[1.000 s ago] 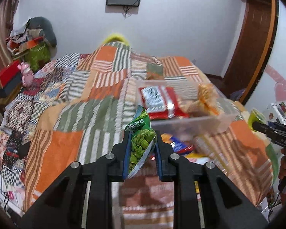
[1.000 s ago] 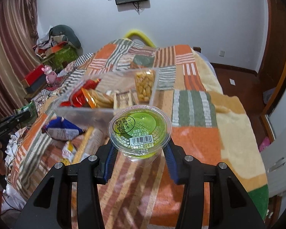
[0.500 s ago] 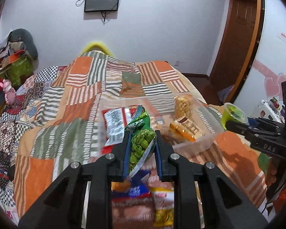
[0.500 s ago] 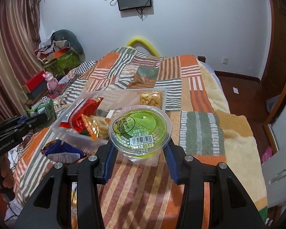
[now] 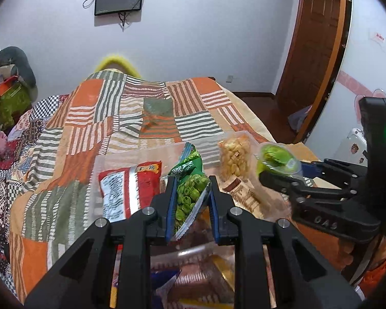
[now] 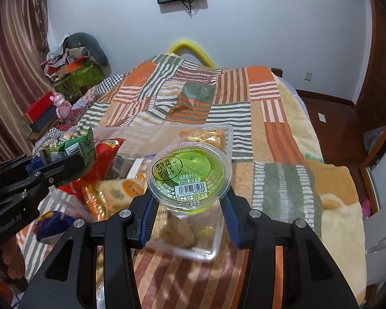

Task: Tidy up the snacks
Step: 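Place the jelly cup in the box with the right tool while the left drops the pea bag in, then grasp the long wrapped bread with the right tool while the left grasps the blue biscuit bag, then drop the long bread into the box with the right tool while the left drops the blue bag in, then grasp the clear orange snack bag with the right tool while the left grasps the yellow chip bag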

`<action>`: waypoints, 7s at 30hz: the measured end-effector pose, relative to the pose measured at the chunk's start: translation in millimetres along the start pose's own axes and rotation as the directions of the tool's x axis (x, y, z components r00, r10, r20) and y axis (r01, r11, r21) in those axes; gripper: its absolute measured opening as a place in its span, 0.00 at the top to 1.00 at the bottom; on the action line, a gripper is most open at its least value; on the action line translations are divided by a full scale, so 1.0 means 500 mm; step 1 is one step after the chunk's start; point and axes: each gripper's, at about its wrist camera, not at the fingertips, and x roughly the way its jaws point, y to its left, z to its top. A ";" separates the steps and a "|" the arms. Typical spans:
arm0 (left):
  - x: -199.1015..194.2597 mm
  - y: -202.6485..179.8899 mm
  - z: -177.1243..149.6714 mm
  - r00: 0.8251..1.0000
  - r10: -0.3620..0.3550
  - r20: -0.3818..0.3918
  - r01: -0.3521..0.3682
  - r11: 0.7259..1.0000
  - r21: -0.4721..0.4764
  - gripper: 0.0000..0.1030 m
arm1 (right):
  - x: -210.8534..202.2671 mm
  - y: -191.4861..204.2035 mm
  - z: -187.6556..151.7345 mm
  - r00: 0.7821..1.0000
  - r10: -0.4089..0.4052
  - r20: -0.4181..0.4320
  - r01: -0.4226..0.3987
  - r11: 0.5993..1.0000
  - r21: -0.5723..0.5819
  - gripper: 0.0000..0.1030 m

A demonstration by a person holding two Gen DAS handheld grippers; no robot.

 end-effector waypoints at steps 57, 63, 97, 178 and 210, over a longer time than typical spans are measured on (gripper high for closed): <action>-0.095 0.125 -0.234 0.986 0.043 -0.163 -0.060 0.993 -0.105 0.25 | -0.035 0.121 -0.151 0.991 0.057 -0.120 -0.069 0.992 -0.101 0.34; -0.072 0.123 -0.228 0.990 0.034 -0.135 -0.050 0.992 -0.115 0.19 | 0.003 0.130 -0.162 0.983 0.075 -0.166 -0.091 0.991 -0.094 0.34; -0.144 0.119 -0.208 0.998 0.054 -0.044 -0.059 0.990 -0.131 0.41 | -0.047 0.107 -0.179 0.983 0.090 -0.160 -0.104 0.991 -0.081 0.67; -0.197 0.059 -0.143 0.999 0.047 -0.019 -0.047 0.998 -0.040 0.13 | -0.151 0.092 -0.092 0.995 0.095 0.018 -0.093 0.992 -0.090 0.34; -0.163 0.024 -0.301 0.979 0.005 -0.202 -0.025 0.995 -0.098 0.13 | -0.096 0.113 -0.276 0.978 0.137 -0.155 -0.142 0.990 -0.024 0.48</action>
